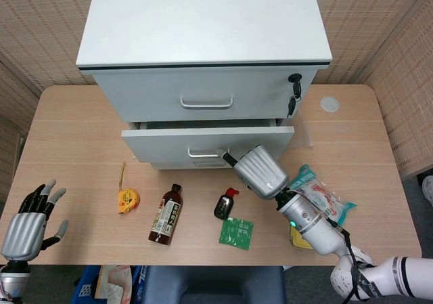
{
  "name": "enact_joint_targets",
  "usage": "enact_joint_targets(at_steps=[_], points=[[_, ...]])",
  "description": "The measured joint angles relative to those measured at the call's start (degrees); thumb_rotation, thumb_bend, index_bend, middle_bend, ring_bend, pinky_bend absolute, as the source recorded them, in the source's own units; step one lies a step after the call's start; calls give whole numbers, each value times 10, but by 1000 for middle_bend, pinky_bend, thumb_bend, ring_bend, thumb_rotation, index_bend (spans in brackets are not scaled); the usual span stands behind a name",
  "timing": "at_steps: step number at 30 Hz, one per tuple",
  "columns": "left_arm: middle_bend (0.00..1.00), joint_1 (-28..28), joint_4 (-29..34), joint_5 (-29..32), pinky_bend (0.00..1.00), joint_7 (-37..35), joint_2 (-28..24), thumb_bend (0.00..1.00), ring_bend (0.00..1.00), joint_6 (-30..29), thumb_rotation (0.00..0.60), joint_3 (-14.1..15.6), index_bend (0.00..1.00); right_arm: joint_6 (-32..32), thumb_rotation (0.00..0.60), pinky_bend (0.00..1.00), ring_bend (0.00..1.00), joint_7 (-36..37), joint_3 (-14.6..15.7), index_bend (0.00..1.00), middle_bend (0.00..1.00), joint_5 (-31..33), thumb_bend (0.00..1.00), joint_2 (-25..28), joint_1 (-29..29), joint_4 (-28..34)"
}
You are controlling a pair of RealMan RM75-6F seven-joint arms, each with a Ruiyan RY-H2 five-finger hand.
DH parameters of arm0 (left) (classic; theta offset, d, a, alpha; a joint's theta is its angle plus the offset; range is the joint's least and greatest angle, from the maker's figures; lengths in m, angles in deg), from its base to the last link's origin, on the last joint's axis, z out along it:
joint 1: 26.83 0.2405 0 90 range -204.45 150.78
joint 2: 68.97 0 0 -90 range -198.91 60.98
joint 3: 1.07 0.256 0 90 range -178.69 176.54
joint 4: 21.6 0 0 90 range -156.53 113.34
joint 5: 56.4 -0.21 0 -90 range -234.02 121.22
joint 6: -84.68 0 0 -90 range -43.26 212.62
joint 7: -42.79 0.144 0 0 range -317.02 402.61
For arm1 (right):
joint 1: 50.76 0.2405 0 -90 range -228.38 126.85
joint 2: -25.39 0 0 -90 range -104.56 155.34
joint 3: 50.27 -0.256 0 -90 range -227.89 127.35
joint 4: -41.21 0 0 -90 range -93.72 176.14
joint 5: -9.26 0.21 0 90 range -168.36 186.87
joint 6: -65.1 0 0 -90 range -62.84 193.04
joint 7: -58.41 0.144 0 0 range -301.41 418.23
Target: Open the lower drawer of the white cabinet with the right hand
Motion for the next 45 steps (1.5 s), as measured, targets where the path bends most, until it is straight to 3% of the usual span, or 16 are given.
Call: enact_joint_targets(at_steps=[24, 45], points=[[0, 0, -5, 2, 121, -2, 2, 359, 36, 1, 600, 0, 147, -39, 600, 895, 908, -47, 42, 184, 874, -68, 315, 13, -30, 63], [0, -4, -13, 0, 121, -6, 6, 359, 36, 4, 600, 1, 147, -57, 600, 895, 909, -92, 68, 184, 874, -88, 315, 11, -62, 101]])
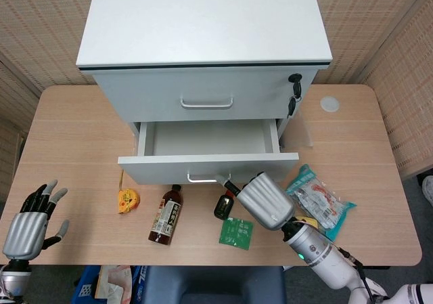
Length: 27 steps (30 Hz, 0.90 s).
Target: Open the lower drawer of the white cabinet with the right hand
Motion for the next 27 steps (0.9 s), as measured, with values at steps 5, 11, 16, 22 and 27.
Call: enact_joint_targets(at_steps=[5, 11, 16, 22, 27], points=[[0, 0, -1, 1, 121, 0, 1, 359, 36, 1, 600, 1, 147, -2, 600, 895, 910, -6, 8, 184, 874, -11, 315, 2, -9, 10], [0, 0, -1, 1, 121, 0, 0, 359, 36, 2, 600, 1, 147, -6, 600, 895, 911, -8, 19, 184, 874, -35, 315, 4, -21, 18], [0, -2, -1, 2, 121, 2, 2, 360, 36, 5, 600, 1, 147, -7, 600, 895, 911, -9, 28, 184, 874, -53, 315, 9, -33, 27], [0, -3, 0, 2, 121, 3, 2, 360, 36, 5, 600, 0, 147, -8, 600, 895, 911, -5, 35, 184, 875, -74, 315, 14, -45, 34], [0, -3, 0, 2, 121, 3, 2, 359, 36, 5, 600, 1, 146, -9, 600, 895, 911, -3, 43, 184, 874, -101, 315, 20, -56, 43]])
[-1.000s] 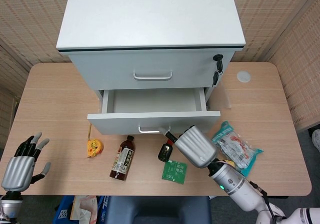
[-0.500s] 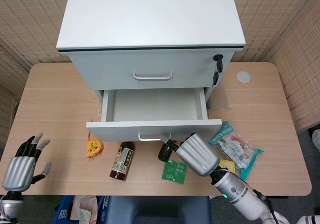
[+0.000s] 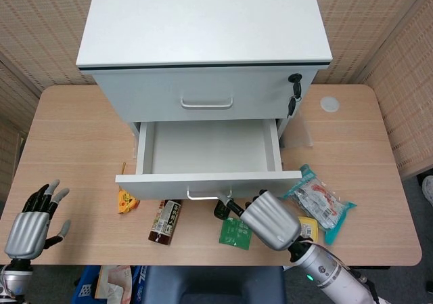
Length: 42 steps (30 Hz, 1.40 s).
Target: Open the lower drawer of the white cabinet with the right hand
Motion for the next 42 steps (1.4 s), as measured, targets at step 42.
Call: enact_joint_targets(at_steps=[42], points=[[0, 1, -2, 5, 121, -14, -8, 359, 35, -7, 600, -6, 146, -231, 600, 834, 740, 261, 84, 213, 722, -152, 315, 148, -232, -101]])
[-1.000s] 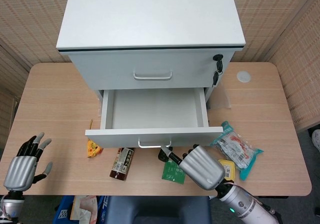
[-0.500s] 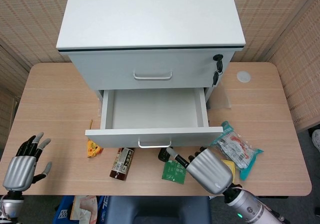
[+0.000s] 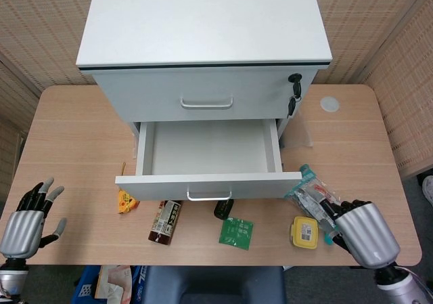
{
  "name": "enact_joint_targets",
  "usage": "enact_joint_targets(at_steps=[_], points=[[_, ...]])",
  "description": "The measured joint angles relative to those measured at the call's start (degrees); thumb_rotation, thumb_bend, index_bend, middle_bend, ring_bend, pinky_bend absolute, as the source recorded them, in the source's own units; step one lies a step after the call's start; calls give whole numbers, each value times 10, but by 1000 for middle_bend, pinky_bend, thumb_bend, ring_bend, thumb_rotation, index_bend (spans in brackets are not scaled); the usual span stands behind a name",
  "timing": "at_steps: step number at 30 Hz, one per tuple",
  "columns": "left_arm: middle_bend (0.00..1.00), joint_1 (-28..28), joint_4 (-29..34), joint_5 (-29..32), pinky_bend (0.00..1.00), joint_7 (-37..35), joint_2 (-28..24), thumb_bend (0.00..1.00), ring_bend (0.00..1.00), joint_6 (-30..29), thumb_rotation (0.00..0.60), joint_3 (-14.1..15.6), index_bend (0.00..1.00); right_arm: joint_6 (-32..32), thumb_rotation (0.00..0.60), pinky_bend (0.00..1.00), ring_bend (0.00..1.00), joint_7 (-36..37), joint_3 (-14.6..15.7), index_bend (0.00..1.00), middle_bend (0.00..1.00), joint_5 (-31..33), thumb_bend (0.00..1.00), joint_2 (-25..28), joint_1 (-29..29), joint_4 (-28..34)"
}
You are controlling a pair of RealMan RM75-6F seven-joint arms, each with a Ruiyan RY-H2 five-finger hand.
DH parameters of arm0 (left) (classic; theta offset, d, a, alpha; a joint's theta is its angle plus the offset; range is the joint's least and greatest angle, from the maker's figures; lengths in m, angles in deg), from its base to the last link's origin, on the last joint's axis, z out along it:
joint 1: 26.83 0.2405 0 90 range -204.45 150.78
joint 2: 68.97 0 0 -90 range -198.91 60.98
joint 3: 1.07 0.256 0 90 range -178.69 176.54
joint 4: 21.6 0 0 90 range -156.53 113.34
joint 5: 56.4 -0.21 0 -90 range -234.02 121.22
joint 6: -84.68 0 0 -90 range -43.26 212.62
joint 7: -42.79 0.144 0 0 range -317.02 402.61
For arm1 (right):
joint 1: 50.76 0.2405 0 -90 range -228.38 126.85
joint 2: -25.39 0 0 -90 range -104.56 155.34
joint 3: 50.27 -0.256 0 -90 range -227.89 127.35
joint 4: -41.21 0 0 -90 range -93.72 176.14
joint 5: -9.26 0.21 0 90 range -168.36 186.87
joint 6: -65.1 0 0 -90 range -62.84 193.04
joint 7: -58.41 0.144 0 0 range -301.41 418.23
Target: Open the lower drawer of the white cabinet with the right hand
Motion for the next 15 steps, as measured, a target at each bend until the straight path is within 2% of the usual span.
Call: enact_joint_targets(at_steps=[4, 10, 15], points=[[0, 1, 1, -2, 121, 0, 2, 359, 35, -4, 600, 0, 146, -24, 600, 755, 639, 54, -3, 214, 643, 38, 315, -7, -29, -66], [0, 3, 2, -6, 121, 3, 3, 359, 35, -9, 600, 1, 146, -43, 600, 542, 385, 114, -20, 214, 433, 90, 315, -55, -60, -186], [0, 4, 4, -12, 121, 5, 5, 359, 36, -16, 600, 1, 146, -42, 600, 507, 348, 161, -34, 214, 400, 121, 315, -96, -77, -253]])
